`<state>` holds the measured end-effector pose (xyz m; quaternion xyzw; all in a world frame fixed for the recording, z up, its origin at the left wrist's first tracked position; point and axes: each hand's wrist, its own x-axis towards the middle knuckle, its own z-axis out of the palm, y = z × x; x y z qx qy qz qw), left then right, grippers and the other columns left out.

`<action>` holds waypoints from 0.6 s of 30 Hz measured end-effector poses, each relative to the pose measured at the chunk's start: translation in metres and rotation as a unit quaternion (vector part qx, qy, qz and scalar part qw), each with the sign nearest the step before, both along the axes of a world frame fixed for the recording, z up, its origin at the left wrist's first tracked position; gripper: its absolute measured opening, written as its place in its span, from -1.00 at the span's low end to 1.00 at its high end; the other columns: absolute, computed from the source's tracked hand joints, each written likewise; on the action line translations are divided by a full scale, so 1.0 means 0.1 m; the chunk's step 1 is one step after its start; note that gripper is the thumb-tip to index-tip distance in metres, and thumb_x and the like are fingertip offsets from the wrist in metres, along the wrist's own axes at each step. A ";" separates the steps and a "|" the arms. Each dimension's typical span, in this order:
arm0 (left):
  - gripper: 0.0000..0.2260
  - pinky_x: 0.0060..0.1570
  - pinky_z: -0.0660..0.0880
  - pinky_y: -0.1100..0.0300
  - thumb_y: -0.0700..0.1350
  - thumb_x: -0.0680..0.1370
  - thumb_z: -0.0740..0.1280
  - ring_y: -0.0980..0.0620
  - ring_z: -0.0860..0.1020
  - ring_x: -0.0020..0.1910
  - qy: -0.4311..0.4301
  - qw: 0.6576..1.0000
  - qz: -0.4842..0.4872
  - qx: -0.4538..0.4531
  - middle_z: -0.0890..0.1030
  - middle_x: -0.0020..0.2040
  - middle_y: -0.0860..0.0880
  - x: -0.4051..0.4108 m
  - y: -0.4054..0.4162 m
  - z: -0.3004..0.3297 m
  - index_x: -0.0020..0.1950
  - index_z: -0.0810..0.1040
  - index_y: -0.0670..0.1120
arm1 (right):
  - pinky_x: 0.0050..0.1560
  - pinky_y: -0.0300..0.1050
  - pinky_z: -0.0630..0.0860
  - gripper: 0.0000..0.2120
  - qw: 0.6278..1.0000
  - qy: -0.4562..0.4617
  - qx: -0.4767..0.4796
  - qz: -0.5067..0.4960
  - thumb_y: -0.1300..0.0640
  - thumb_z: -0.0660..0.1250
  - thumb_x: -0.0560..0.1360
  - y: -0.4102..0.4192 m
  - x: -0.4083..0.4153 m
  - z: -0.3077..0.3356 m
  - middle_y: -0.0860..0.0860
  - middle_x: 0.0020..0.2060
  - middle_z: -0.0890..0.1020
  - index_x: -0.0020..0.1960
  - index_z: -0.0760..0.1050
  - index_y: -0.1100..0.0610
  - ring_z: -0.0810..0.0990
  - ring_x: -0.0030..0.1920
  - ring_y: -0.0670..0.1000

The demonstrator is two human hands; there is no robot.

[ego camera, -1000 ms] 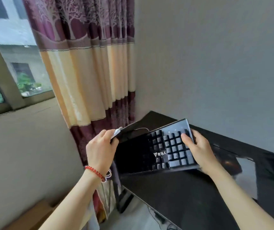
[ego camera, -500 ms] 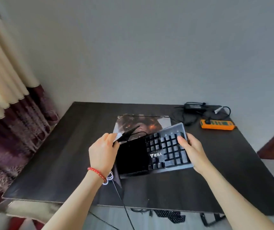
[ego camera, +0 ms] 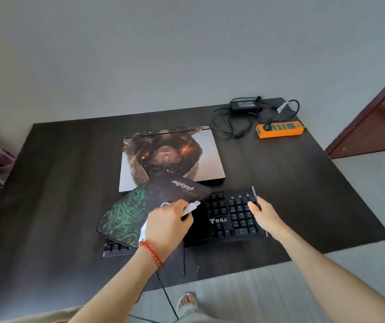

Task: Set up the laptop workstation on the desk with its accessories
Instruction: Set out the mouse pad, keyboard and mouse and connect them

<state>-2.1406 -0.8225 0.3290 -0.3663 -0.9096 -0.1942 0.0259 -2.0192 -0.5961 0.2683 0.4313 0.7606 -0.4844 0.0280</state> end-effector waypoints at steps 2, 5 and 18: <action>-0.85 -0.60 0.22 0.27 -0.14 0.30 0.41 -0.05 0.40 -0.61 -0.021 1.000 -0.010 -0.019 0.44 -0.60 0.00 0.00 0.03 -0.08 -0.43 0.48 -0.04 | 0.30 0.00 0.32 -0.62 0.999 -0.043 0.003 0.012 0.08 0.10 0.60 0.00 -0.01 -0.19 0.13 0.32 0.45 0.40 0.29 0.15 0.41 0.31 0.15; -0.83 -0.45 0.24 0.23 -0.10 0.42 0.35 -0.01 0.32 -0.49 -0.039 0.999 -0.014 -0.023 0.42 -0.51 0.02 0.02 0.09 -0.19 -0.36 0.48 -0.08 | 0.30 0.01 0.33 -0.57 0.995 -0.088 0.028 0.023 0.06 0.09 0.61 0.00 -0.06 -0.40 0.18 0.35 0.42 0.44 0.20 0.16 0.38 0.33 0.20; -0.81 -0.29 0.22 0.19 -0.10 0.53 0.22 -0.11 0.53 -0.20 -0.146 0.987 0.001 -0.067 0.57 -0.22 -0.08 0.06 0.50 -0.48 -0.20 0.56 -0.13 | 0.20 0.06 0.42 -0.67 0.982 -0.099 0.154 0.041 0.18 0.15 0.57 0.13 -0.15 -0.45 0.27 0.14 0.55 0.27 0.43 0.28 0.45 0.23 0.26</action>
